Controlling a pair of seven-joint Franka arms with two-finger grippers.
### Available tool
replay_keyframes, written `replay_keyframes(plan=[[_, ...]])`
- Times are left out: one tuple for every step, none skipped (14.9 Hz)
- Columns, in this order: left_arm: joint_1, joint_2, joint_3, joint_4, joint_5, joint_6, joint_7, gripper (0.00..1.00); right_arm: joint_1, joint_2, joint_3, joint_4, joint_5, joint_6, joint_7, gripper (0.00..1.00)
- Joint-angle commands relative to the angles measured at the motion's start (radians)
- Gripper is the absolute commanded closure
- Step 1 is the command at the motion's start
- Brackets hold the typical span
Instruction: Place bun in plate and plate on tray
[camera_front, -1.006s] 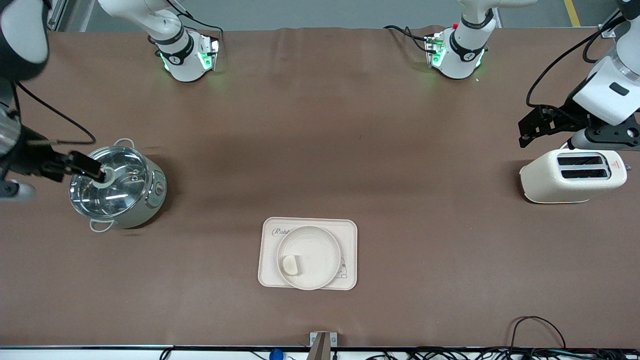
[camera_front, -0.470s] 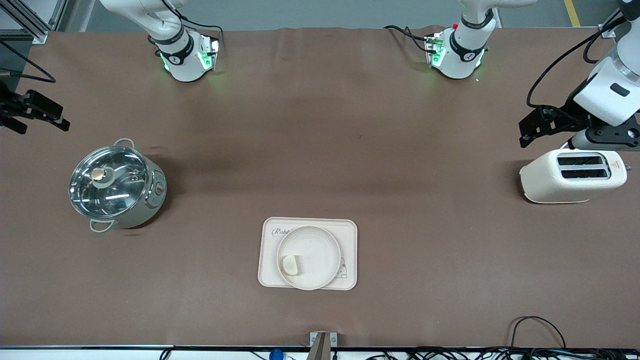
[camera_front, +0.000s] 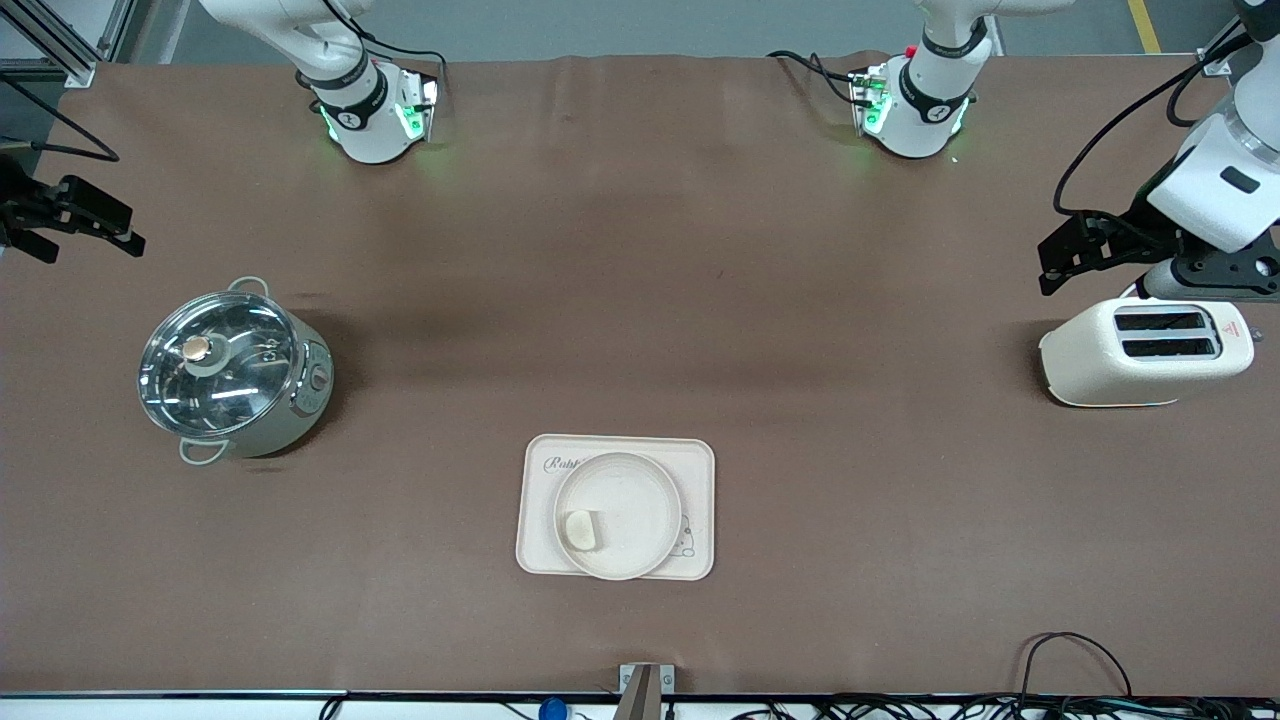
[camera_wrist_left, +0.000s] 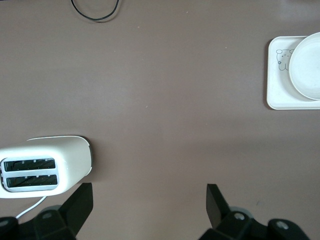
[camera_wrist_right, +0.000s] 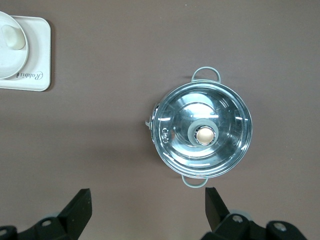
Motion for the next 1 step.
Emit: replay_keyframes(plan=[[0.006, 0.004, -0.004, 0.022, 0.013, -0.016, -0.006, 0.00, -0.008, -0.028, 0.013, -0.021, -0.021, 0.006, -0.008, 0.00]])
